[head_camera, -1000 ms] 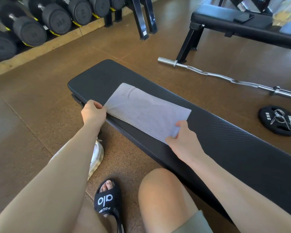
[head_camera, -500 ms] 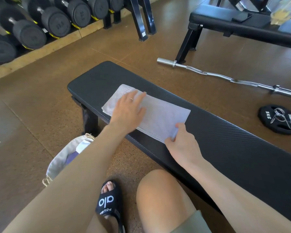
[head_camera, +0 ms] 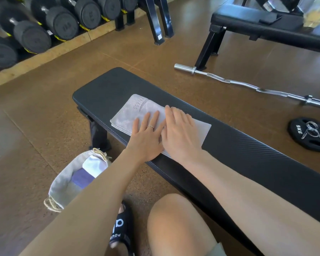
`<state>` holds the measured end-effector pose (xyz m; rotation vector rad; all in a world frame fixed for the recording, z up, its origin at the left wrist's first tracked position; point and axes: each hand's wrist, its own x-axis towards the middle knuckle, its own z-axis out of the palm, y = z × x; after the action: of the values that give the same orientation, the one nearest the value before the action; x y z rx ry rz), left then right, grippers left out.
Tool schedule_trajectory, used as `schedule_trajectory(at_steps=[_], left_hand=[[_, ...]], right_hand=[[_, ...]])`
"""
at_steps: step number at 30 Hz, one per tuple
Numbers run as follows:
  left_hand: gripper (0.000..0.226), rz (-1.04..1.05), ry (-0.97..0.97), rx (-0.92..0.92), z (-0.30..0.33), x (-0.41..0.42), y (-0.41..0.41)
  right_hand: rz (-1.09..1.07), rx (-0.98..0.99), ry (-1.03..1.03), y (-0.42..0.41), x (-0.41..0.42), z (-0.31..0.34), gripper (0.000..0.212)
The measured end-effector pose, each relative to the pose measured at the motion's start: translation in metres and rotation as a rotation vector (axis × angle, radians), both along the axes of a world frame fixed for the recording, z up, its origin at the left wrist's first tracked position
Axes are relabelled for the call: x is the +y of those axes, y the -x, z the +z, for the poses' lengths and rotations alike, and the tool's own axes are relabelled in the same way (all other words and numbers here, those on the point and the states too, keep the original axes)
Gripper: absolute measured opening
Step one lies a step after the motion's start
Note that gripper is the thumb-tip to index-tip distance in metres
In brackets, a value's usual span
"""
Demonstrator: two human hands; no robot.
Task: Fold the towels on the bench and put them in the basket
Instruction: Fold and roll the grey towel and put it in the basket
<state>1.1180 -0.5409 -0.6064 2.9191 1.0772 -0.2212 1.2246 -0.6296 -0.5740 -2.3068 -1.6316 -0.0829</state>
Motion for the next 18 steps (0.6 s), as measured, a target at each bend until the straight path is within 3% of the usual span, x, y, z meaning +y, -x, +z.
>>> schedule_trajectory(at_steps=[4,8,11,13,16,18], left_hand=[[0.062,0.052,0.046,-0.074,-0.001,-0.001,0.001],[0.064,0.238,0.071,-0.047,-0.002,0.014,0.014],[0.066,0.284,-0.074,-0.015,0.008,0.025,0.010],[0.063,0.113,-0.148,-0.081,0.017,0.028,-0.008],[0.067,-0.270,-0.070,-0.061,0.014,0.034,-0.024],[0.063,-0.202,0.021,-0.045,0.005,0.047,-0.019]], right_hand=[[-0.124,0.036,0.154,-0.011,0.000,-0.038,0.073],[-0.159,0.007,0.085,-0.010,0.000,-0.046,0.065],[-0.171,0.000,0.077,-0.009,0.001,-0.048,0.065],[-0.163,0.007,0.089,-0.010,-0.001,-0.048,0.067],[-0.147,0.006,0.094,-0.011,-0.002,-0.047,0.066],[-0.155,0.003,0.071,-0.011,-0.003,-0.047,0.062]])
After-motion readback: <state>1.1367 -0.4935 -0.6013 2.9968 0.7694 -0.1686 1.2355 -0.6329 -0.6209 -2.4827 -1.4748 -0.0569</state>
